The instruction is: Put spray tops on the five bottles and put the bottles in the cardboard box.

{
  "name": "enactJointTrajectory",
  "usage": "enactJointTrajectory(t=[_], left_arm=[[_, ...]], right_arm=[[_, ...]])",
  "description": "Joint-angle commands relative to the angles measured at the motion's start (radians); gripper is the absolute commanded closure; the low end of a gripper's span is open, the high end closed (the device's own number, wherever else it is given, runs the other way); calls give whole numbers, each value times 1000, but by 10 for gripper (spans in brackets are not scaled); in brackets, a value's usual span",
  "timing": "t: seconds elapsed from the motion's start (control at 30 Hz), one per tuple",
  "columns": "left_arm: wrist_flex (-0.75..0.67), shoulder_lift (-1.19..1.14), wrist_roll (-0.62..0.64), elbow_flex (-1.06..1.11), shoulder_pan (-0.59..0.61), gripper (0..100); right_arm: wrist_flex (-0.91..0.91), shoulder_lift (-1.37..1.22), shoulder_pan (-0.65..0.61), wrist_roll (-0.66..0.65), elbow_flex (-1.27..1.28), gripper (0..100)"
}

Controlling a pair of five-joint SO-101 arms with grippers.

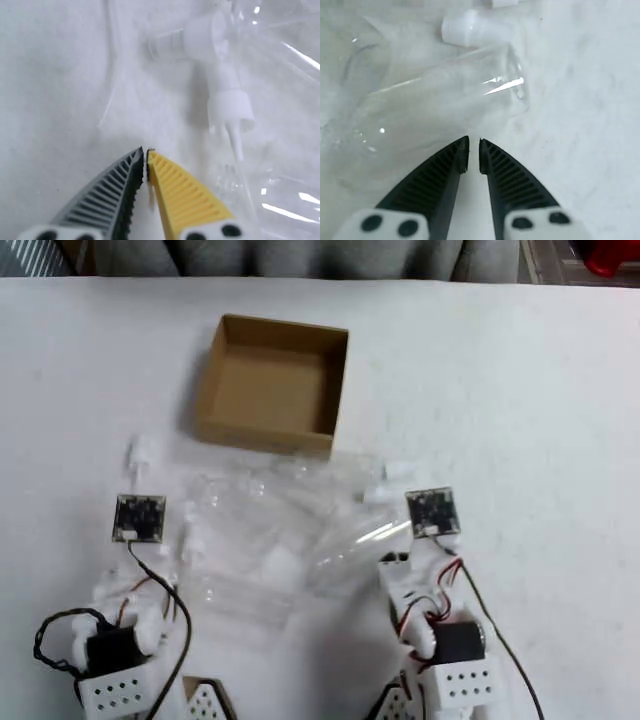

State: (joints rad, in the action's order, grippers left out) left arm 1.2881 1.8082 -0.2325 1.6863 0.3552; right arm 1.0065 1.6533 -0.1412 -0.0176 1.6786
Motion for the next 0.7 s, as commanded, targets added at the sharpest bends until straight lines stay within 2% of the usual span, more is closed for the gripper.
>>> enactJointTrajectory(t=[0.0, 0.2, 0.43, 0.57, 0.67], left_arm=[[-46, 13, -5, -95, -2, 980], [-57, 13, -6, -161, -24, 980], [-48, 13, -11, -158, -159, 980], [-64, 13, -12, -81, -153, 980], [-77, 13, -12, -72, -105, 980]], right_arm=[[4, 93, 70, -11, -21, 974], [-4, 145, 153, -17, 11, 973], [-105, 150, 297, -256, 11, 975], [-120, 150, 294, -259, -2, 974], [-120, 148, 294, -368, -52, 974]])
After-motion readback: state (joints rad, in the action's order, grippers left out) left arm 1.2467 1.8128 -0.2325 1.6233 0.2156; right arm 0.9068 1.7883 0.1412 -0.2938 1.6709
